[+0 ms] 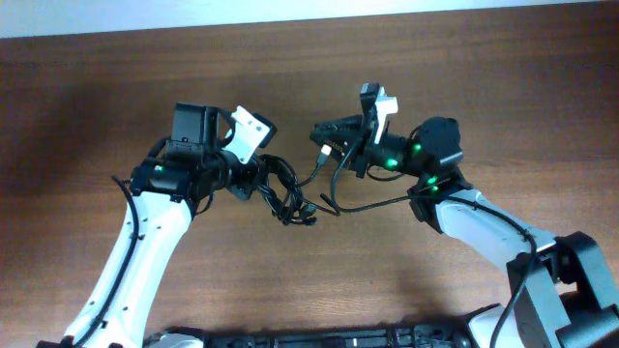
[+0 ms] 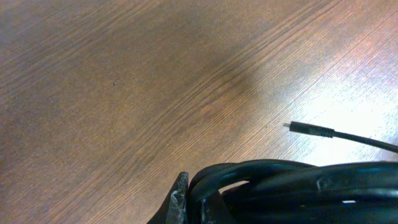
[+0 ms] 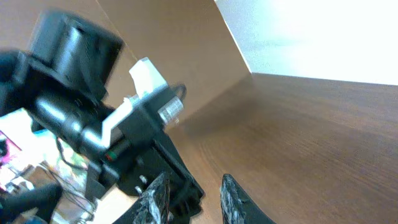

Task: Untangle cables

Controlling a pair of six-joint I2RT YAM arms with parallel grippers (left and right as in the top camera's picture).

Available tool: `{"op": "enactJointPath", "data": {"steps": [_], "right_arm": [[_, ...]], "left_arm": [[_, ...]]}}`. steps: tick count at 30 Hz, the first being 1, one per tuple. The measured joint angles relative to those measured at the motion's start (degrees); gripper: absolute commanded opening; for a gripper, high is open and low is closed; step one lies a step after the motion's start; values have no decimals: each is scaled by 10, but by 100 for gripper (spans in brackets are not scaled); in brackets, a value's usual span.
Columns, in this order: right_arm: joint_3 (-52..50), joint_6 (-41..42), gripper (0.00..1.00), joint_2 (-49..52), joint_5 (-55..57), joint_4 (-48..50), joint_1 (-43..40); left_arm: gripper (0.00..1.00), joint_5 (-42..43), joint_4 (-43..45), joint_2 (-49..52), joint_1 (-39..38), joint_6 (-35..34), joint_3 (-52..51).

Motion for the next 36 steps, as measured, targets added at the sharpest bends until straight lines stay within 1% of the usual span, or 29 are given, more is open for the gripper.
{"op": "enactJointPath", "data": {"steps": [3,6,8,10,12,15,19,21,23,25,28,31,36], "right_arm": [[0,40,25,0,-20,19,5],[0,55,25,0,-62,19,26],[1,59,25,-2,-91,-10,44],[5,33,25,-6,-90,-91,52],[3,3,25,-5,-90,-145,67],[3,-42,25,-5,-83,-160,94],[3,-73,25,-5,-47,-159,96],[3,-81,25,-5,-44,-153,81],[3,-87,26,-5,-38,-149,38],[3,-90,29,-5,-35,-142,-3],[4,-92,31,-5,-32,-126,-54],[4,-93,32,-5,-32,-125,-70],[4,-93,33,-5,-32,-135,-71]], "left_arm": [[0,-6,0,0,0,4,-5],[0,-51,10,0,0,1,-5],[0,-137,35,0,0,-39,-6],[0,-155,54,0,0,-61,-8],[0,-162,75,0,0,-83,-8],[0,-169,77,0,0,-101,-9],[0,-173,77,0,0,-110,-9],[0,-179,76,0,0,-111,-9],[0,-184,74,0,0,-111,-9],[0,-186,73,0,0,-111,-9],[0,-187,71,0,0,-111,-9],[0,-187,68,0,0,-110,-9],[0,-177,68,0,0,-100,-9]]}}
